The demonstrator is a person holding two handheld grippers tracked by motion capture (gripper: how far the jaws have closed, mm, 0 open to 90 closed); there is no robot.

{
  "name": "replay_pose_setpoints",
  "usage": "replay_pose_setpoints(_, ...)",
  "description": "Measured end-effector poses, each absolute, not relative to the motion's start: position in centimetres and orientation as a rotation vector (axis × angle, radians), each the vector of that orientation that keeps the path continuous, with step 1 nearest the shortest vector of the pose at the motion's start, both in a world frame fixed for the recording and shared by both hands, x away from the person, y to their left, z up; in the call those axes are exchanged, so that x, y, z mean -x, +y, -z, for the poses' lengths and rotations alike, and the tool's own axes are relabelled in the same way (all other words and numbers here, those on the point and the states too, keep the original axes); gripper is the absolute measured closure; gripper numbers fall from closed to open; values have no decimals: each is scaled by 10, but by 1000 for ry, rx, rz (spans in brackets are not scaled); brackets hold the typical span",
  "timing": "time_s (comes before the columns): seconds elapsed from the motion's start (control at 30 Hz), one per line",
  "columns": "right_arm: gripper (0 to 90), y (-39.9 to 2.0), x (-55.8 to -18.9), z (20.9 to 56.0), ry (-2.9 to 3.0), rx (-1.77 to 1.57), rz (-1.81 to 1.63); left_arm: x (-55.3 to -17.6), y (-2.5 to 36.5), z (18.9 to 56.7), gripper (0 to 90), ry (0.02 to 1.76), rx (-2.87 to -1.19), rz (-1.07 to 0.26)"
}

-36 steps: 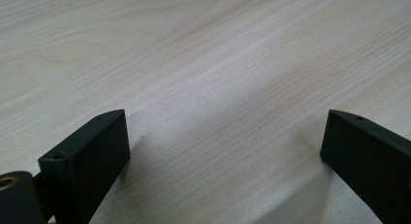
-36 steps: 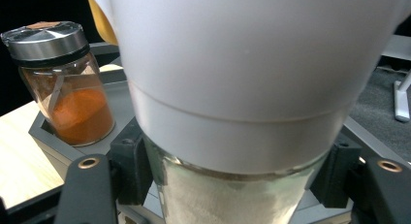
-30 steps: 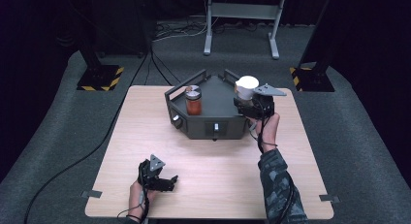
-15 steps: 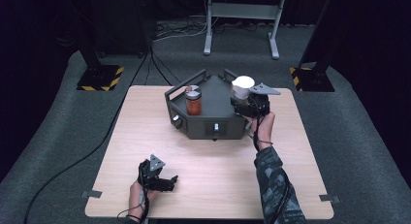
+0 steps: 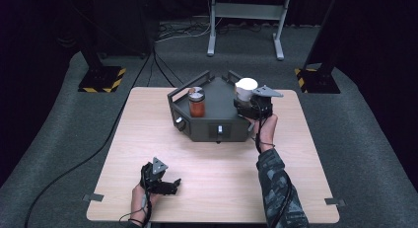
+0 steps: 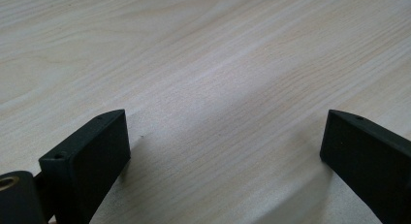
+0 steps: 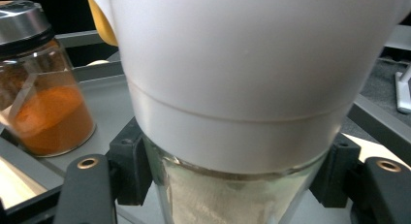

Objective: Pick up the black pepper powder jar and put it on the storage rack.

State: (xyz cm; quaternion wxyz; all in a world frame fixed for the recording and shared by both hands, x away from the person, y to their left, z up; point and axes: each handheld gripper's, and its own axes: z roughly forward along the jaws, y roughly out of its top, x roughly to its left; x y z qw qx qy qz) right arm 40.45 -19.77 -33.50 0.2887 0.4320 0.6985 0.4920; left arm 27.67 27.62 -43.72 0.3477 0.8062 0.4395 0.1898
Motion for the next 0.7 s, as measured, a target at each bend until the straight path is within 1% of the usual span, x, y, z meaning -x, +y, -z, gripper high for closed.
replay_pose_setpoints(0.7,303,-195,-411,346,1878,-1177,-1300,-277,276,437,35,1139,-2092,-492)
